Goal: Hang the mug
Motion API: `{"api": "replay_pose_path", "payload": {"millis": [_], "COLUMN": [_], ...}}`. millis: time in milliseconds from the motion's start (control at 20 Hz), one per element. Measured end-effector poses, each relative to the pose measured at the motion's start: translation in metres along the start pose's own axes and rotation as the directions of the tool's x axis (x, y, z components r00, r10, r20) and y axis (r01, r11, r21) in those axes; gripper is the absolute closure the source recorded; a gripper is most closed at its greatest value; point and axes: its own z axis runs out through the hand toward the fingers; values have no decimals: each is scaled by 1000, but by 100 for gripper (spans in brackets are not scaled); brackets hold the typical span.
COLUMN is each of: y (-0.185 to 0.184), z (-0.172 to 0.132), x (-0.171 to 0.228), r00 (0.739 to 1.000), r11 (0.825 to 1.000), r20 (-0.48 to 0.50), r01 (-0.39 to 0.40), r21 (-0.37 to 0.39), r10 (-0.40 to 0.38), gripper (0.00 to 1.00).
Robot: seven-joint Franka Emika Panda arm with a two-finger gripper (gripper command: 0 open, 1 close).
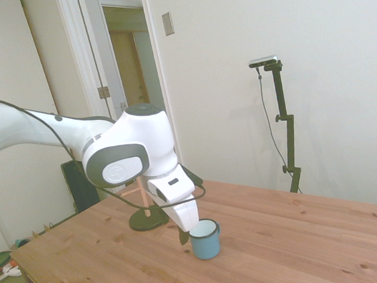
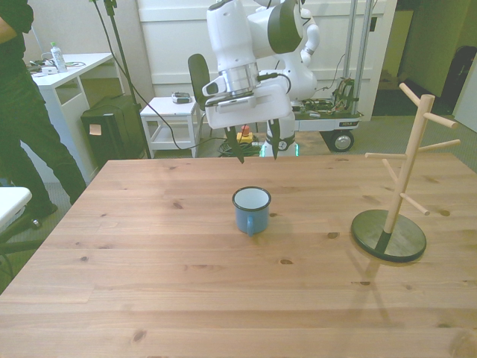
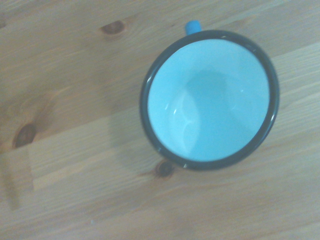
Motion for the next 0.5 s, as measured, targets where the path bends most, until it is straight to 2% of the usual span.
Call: {"api": "replay_pose_path", "payload": {"millis": [300, 500], "y": [-15, -20], "z": [-4, 5], "x": [33, 52], "r00": [999, 996], "r11": [999, 996], "r20": [24, 48], "r01": [-44, -78], "r21": [-12, -39], "r10": [44, 80], "gripper": [0, 0]}}
